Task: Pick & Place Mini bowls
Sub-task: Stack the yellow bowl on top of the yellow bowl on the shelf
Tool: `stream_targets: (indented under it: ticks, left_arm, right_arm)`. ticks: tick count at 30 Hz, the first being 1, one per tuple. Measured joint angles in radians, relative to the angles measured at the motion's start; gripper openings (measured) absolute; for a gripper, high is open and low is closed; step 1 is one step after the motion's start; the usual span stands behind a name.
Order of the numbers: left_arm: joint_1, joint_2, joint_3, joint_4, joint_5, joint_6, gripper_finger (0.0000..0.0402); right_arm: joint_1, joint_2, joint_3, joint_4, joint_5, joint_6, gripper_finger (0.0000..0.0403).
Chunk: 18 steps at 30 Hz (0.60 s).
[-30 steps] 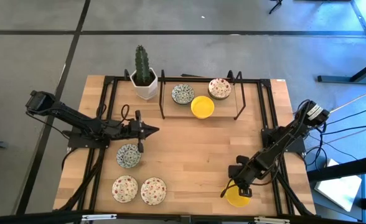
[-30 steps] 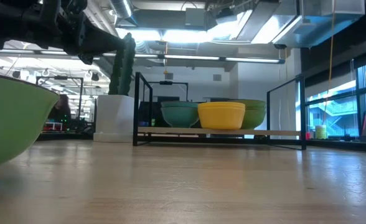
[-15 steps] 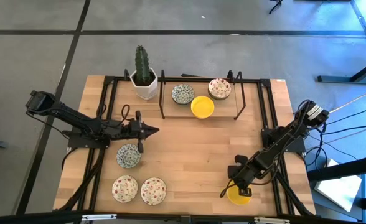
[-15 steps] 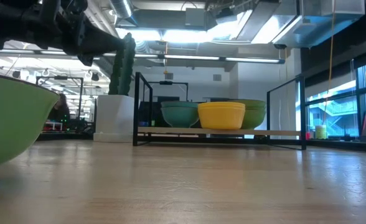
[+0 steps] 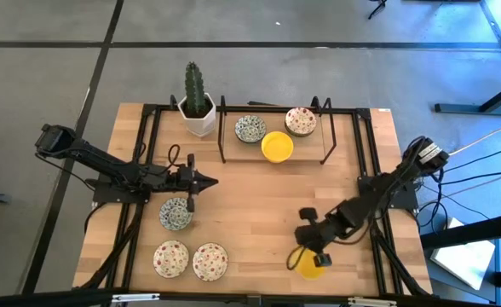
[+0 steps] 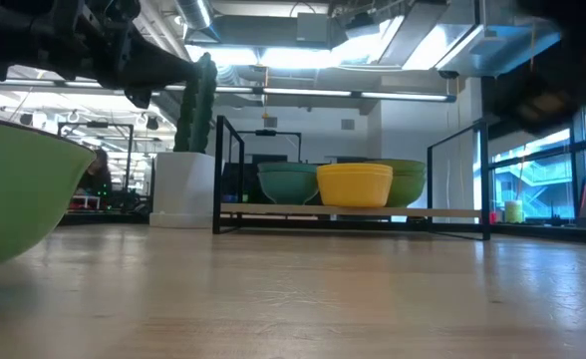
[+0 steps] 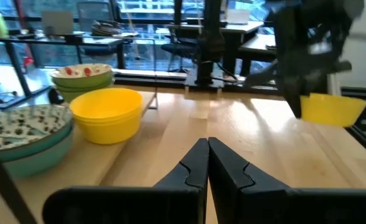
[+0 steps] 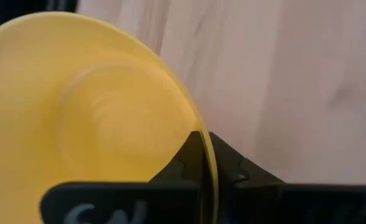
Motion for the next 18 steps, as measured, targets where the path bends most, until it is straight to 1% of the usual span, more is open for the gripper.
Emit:
stream_targets:
  ticks: [4,8,13,15,18]
  left_arm:
    - [0.000,0.000,0.000,0.000,0.018,0.000,0.0004]
    - [0.000,0.000,0.000,-0.002,0.020,-0.001,0.0004]
    - [0.000,0.000,0.000,-0.015,0.088,-0.005,0.0004]
    - [0.000,0.000,0.000,-0.022,0.097,0.018,0.0004]
    - [0.000,0.000,0.000,-0.021,0.081,0.023,0.0004]
  right_arm:
    - [-0.063,0.000,0.129,-0.054,0.063,-0.122,0.0006]
    - [-0.116,0.000,0.232,-0.085,0.039,-0.167,0.0007]
    - [-0.178,0.000,0.324,-0.136,0.039,-0.245,0.0007]
    - [-0.227,0.000,0.373,-0.196,0.065,-0.295,0.0007]
    - [-0.343,0.000,0.464,-0.295,0.105,-0.368,0.0007]
